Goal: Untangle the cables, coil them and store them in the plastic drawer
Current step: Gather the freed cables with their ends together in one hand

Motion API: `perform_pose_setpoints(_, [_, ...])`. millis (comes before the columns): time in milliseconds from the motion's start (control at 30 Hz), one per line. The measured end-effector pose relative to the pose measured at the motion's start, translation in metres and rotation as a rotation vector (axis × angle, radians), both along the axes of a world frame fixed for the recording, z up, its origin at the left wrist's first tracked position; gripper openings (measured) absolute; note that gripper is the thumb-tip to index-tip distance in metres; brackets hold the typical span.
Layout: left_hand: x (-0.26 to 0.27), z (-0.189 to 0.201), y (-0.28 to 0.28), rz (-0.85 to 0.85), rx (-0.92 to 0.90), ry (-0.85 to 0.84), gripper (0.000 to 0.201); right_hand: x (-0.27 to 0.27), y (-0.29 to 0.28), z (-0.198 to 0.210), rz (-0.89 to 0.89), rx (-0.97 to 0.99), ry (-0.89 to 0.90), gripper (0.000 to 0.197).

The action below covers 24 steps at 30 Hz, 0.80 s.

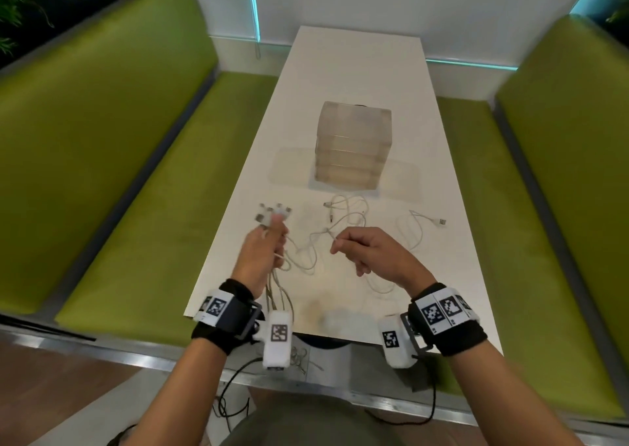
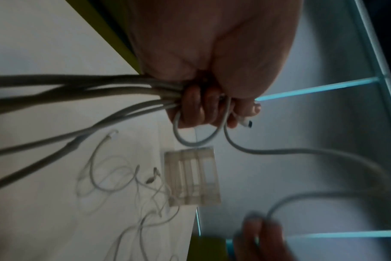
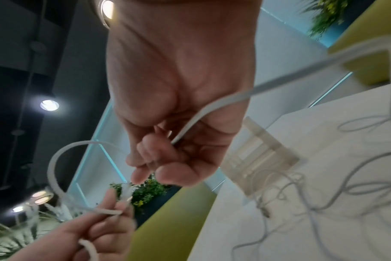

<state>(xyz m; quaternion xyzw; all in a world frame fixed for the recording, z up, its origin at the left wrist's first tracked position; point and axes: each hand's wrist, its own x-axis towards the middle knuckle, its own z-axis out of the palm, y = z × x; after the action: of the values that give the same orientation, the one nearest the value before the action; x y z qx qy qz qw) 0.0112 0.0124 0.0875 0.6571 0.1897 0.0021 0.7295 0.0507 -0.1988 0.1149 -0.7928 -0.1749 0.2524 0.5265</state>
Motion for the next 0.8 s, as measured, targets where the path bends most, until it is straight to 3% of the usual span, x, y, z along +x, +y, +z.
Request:
perform_pose_setpoints(133, [-0.009, 0.004, -0.032, -0.206, 0.023, 0.008, 0.034, -0.004, 0.018, -0.002, 0.004, -0.093, -0.043, 0.024])
perform_pose_setpoints(233, [-0.01, 0.004, -0.036, -0.22, -0.064, 0.017, 0.028, -0.005, 0.022, -0.004, -0.049, -0.131, -0.065, 0.031])
perform_pose_setpoints(333, [-0.011, 0.0, -0.029, -0.241, -0.068, -0.002, 0.035, -0.006, 0.024, -0.002, -0.066, -0.157, -0.086, 0.034])
perform_pose_setpoints(500, [-0.012, -0.003, -0.028, -0.284, -0.141, -0.066, 0.033, -0.004, 0.024, -0.002, -0.002, -0.145, -0.055, 0.038])
perform_pose_setpoints(600, [-0.01, -0.002, -0.029, -0.247, -0.165, -0.073, 0.028, -0.002, 0.019, -0.003, 0.134, -0.139, 0.003, 0.034])
perform_pose_setpoints(700, [-0.006, -0.001, -0.014, -0.088, -0.245, -0.087, 0.029, 0.01, -0.003, 0.002, 0.272, -0.332, -0.036, 0.02])
perform_pose_setpoints(800, [0.0, -0.001, 0.011, 0.093, -0.358, -0.122, 0.028, 0.02, -0.033, 0.004, 0.208, -0.39, -0.041, 0.019])
